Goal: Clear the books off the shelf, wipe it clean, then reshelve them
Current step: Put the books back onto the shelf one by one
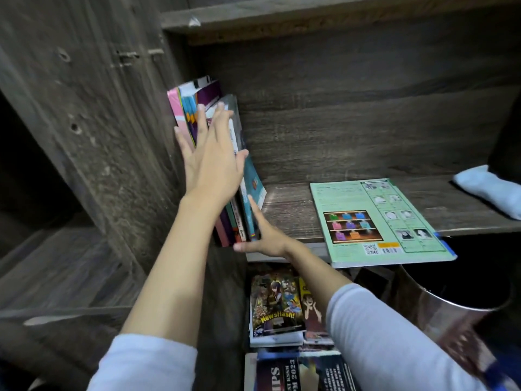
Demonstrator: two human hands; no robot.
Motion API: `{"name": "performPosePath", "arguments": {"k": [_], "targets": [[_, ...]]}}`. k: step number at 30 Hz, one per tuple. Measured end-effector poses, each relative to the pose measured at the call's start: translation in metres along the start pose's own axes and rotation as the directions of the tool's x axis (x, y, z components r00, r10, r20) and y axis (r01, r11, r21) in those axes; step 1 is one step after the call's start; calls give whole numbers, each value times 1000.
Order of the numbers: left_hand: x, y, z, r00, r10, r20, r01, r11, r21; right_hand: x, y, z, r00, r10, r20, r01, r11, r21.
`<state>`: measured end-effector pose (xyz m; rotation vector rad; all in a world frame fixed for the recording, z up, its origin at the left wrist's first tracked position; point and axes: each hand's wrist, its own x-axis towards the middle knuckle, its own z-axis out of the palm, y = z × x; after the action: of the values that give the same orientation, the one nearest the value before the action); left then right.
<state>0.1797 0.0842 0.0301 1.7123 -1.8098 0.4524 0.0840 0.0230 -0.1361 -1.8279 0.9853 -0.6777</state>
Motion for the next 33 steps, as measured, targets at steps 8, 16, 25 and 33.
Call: {"name": "performPosePath", "arguments": {"k": [8,16,25,33], "targets": [[7,-11,-6,999,24,48,-23,1000,-5,-5,3,-11,997,78,-11,-75,984,161],[10,-15,-5,999,46,-16,-44,993,108,1,11,-8,987,82,-135,-81,997,10],[10,-14,6,996,36,-84,-21,984,178,1,9,0,959,109,-262,-145,982,-120],[7,0,7,998,-58,-18,60,975,214,-25,-7,0,982,90,-166,-157,877,-455]]}}
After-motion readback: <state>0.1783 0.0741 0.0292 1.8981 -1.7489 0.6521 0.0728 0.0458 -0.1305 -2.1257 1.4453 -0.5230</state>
